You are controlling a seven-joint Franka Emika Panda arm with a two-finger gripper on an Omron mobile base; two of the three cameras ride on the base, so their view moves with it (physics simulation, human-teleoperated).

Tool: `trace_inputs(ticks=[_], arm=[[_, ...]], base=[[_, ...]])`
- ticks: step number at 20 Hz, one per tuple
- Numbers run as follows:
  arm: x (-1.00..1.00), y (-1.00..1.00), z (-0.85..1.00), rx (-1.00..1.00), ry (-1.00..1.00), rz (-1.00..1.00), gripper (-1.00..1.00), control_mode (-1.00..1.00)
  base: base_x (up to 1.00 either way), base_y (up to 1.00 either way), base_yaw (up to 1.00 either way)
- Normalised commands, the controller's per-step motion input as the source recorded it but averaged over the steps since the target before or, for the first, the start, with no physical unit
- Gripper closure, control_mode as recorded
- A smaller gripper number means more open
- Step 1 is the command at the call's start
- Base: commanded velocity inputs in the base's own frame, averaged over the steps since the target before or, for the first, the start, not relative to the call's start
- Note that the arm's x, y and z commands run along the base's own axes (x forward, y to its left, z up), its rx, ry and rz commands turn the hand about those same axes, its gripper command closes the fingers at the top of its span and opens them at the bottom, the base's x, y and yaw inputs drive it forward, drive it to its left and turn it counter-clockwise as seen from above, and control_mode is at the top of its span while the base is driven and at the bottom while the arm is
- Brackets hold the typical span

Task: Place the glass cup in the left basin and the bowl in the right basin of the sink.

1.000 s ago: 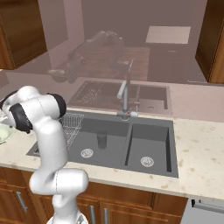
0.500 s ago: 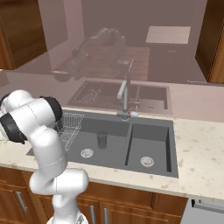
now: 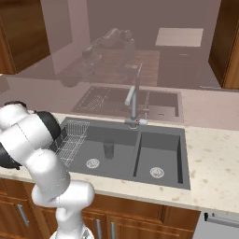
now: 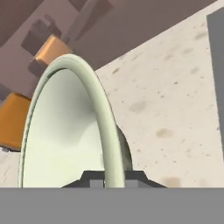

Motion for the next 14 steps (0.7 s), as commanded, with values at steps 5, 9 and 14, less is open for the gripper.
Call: trace_inputs(ticks=[5, 9, 14], arm=[[0.0, -0.35, 0.37, 0.12, 0.0, -0.32, 1.0, -1.0], [0.02, -0.27, 0.45, 0.16, 0.0, -0.29, 1.0, -1.0], [0.04, -0.24, 0.27, 0.15, 0.05, -0.25, 1.0, -1.0]], base=[[0.0, 0.0, 0.0], [0.0, 0.0, 0.0], [0.0, 0.0, 0.0]])
